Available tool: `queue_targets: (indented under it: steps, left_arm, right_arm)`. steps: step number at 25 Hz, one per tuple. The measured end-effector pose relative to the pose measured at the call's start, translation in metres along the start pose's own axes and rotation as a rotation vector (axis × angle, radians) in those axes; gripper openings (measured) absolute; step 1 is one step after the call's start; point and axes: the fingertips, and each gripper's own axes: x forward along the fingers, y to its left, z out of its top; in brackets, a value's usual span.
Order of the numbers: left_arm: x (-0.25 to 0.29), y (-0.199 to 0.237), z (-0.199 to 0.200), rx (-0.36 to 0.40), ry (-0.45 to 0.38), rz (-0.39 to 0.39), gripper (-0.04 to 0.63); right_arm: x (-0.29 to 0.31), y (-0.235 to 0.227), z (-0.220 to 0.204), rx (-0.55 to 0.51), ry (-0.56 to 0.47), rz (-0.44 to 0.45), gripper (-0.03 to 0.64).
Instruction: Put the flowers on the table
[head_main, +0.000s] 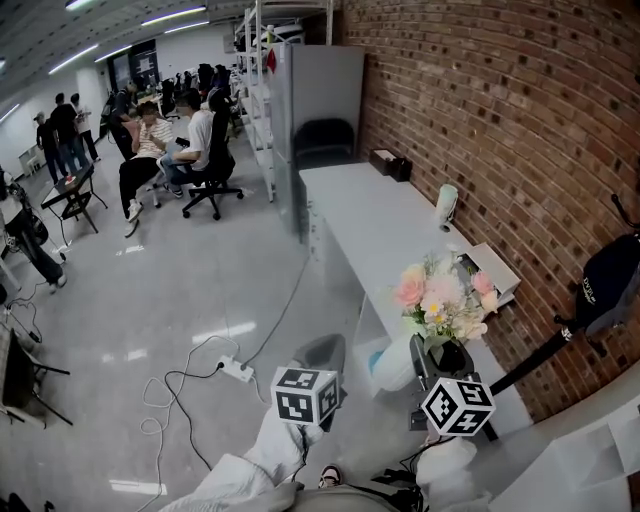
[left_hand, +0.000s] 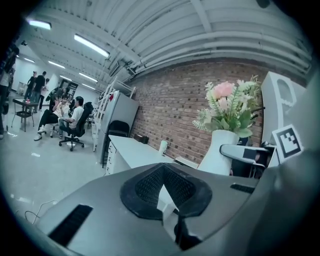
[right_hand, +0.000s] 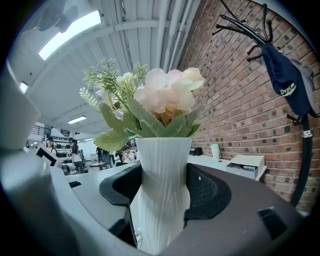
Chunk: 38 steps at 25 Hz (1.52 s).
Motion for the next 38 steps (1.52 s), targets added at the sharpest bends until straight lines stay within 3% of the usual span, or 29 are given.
queue_targets:
  steps: [8,20,29,38]
  left_arm:
    - [0.042,0.001,-0.007,0.005,0.032,0.02,0.008]
    - [0.12,0.005,-0.003,0.0,0.068,-0.041,0.008]
    - [0.215,0.045,0.051,0.048,0.064,-0.123,0.008]
    - [0.316,0.096,0.103,0.044,0.071,-0.199,0.008]
  right_arm:
    - [0.03,-0.031,-0.011,0.028,0.025,0.009,0.276]
    - [0.077,-0.07,-0.025,0.026,0.069,-0.039,0.276]
    - [0.173,-0.089,-0.003,0.019,0.036,-0.101,0.276]
    - [0.275,-0.107,0.02,-0.002,0.025,-0.171,0.276]
